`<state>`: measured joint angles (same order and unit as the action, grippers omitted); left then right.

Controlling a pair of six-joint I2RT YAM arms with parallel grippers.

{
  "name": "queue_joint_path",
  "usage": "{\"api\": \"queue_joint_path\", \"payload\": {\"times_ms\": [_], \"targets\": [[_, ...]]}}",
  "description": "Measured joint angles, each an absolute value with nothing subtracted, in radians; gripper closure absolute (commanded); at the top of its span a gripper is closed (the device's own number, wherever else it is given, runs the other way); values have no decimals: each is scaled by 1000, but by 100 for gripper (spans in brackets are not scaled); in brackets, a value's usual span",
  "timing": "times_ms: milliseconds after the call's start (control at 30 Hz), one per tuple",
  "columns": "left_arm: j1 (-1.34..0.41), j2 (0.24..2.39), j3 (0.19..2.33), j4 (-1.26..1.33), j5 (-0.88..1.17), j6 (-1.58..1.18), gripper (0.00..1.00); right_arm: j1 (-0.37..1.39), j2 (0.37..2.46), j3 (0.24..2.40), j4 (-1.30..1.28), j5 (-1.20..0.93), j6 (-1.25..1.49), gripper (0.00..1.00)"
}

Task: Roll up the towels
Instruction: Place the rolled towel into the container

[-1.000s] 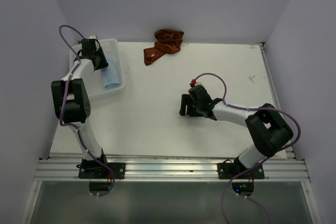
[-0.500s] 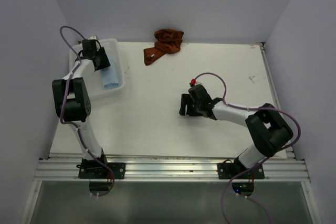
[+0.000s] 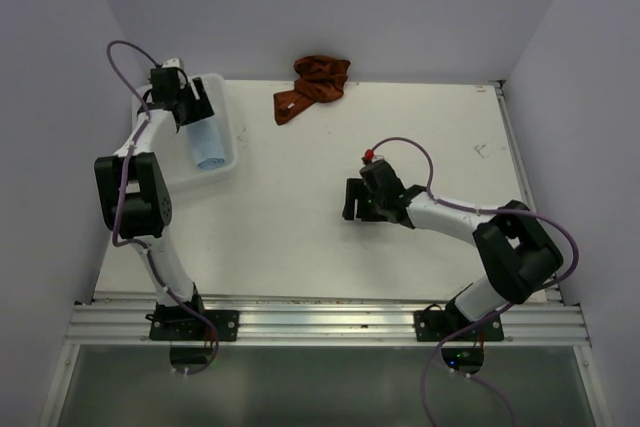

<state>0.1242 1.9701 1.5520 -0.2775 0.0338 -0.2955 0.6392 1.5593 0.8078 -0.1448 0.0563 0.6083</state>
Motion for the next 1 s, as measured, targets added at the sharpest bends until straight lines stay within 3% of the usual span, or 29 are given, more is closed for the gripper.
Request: {"api": "queue_joint_path", "payload": {"times_ms": [167,300,467,733,1000], "targets": [[124,1907,1552,-278,52,-295,13,639,1538,823,-166,58,601,30],[124,1814,1512,-259,80,-295,0,639,1534,870,-191,65,582,30],[68,1626,1378,-223,69,-290,0,632,1553,991,-223,79,555,32],[-197,1460,1277,-187,57,-269,1,577,1799,1378,-271,88,508,37],[-258,1331,1154,-169,-30,-265,0,549,2222,1926,-297,90,495,45]]}}
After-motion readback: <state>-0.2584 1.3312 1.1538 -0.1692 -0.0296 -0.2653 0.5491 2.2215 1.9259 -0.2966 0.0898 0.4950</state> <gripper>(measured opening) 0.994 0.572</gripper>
